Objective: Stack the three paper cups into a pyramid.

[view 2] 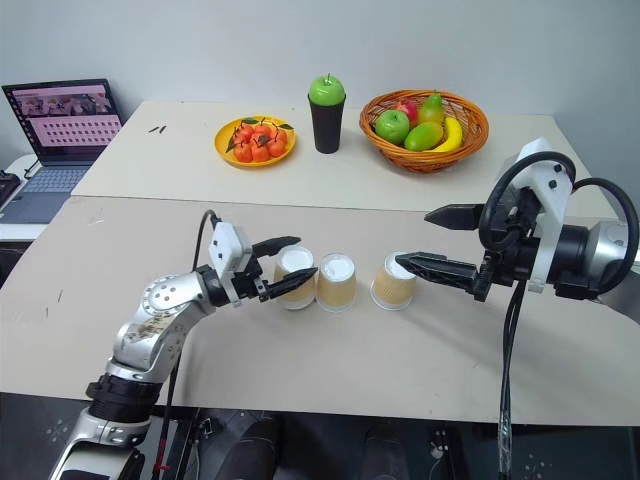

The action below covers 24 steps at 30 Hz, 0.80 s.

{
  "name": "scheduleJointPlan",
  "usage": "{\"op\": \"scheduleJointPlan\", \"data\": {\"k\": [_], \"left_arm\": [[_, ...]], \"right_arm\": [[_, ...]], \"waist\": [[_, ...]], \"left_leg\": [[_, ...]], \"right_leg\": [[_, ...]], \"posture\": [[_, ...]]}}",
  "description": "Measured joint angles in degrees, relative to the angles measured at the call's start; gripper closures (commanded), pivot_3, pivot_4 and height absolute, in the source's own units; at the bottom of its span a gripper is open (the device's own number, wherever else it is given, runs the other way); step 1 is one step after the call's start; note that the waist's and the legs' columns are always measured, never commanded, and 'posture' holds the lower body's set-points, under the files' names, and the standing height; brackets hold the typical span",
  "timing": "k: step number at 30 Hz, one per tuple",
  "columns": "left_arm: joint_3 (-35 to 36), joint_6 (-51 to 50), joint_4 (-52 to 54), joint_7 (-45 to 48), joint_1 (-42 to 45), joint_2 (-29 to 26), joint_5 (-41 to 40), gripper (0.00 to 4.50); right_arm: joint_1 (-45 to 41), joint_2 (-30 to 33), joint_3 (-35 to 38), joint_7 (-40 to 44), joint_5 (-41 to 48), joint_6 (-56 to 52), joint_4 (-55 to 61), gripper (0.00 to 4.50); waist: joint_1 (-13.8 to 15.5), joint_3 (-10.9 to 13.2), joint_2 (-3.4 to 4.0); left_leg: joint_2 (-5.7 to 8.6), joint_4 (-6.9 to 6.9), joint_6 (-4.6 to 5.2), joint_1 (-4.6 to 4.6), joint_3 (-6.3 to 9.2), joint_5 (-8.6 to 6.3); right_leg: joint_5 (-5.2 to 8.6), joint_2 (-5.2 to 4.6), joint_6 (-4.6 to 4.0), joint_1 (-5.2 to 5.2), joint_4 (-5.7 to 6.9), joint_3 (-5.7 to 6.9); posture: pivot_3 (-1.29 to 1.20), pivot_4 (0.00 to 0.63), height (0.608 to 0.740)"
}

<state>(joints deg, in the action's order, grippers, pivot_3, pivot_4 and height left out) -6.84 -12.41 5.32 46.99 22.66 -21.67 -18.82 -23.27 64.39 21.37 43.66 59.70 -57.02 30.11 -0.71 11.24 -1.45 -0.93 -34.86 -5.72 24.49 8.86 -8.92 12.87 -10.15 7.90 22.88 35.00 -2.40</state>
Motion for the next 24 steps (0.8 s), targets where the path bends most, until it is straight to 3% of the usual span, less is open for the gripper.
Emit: {"op": "scheduleJointPlan", "data": {"k": [12,16,24], "left_arm": [[-0.38,4.47,-4.65,0.41,0.33,2.66,0.99,1.13],[-0.58,4.58,-5.06,0.75,0.31,2.85,0.94,0.1],[-0.64,4.04,-4.78,1.27,0.27,2.73,0.79,0.04]], "right_arm": [[0.06,0.51,0.04,0.03,0.08,0.0,-0.15,0.0],[0.05,0.51,0.04,0.0,0.08,0.0,-0.16,0.0],[-0.05,0.51,0.02,0.0,0.06,0.0,-0.2,0.0]], "waist": [[0.02,0.0,0.0],[0.02,0.0,0.0],[0.0,0.0,0.0]], "left_leg": [[0.0,-0.01,0.0,-0.04,0.0,0.0],[0.0,-0.02,0.0,-0.04,0.0,0.0],[0.0,-0.01,0.0,-0.05,0.0,0.0]], "right_leg": [[0.0,0.0,0.01,-0.05,0.0,0.0],[0.0,0.0,0.01,-0.05,0.01,0.0],[0.0,0.0,0.01,-0.06,0.01,0.0]], "posture": [[0.0,0.15,0.739],[0.0,0.15,0.739],[0.0,0.15,0.739]]}}
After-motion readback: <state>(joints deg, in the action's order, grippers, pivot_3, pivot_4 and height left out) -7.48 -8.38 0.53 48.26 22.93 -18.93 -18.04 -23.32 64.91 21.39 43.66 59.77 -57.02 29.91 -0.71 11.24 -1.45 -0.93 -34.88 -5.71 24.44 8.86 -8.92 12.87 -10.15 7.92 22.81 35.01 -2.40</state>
